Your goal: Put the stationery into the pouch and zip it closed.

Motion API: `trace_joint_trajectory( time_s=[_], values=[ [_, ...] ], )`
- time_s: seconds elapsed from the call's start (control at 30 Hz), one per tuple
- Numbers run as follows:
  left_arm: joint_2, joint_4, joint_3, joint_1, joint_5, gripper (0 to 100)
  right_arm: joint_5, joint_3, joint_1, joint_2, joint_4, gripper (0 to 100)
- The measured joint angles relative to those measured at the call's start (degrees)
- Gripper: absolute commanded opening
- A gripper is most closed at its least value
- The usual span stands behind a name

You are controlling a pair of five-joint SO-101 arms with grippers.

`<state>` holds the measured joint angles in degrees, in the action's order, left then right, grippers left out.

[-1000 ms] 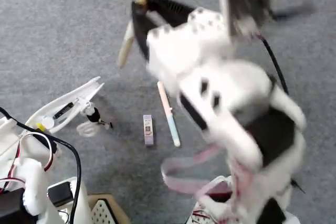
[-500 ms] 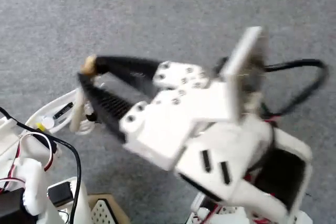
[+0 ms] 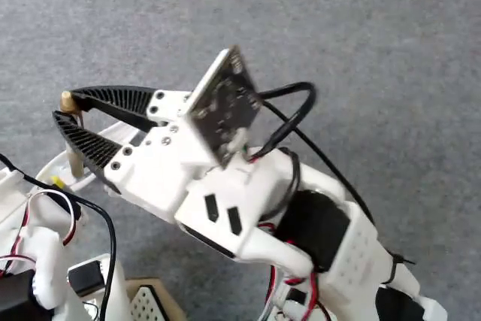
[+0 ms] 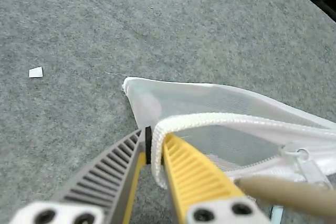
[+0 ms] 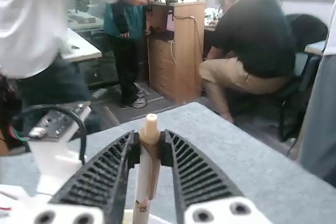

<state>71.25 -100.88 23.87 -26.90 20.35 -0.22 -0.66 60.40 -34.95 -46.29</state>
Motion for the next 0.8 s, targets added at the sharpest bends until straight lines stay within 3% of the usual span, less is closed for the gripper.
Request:
trace_joint_trajectory(
  time_s=[0.4,0.8],
  values=[
    [0.00,0.00,0.00,0.00,0.00,3,7.38,4.48,-0.09,0.09,4.57,1.2],
    [0.00,0.00,0.00,0.00,0.00,3,11.96,19.87,-2.81,-0.70,16.26,2.4]
  ],
)
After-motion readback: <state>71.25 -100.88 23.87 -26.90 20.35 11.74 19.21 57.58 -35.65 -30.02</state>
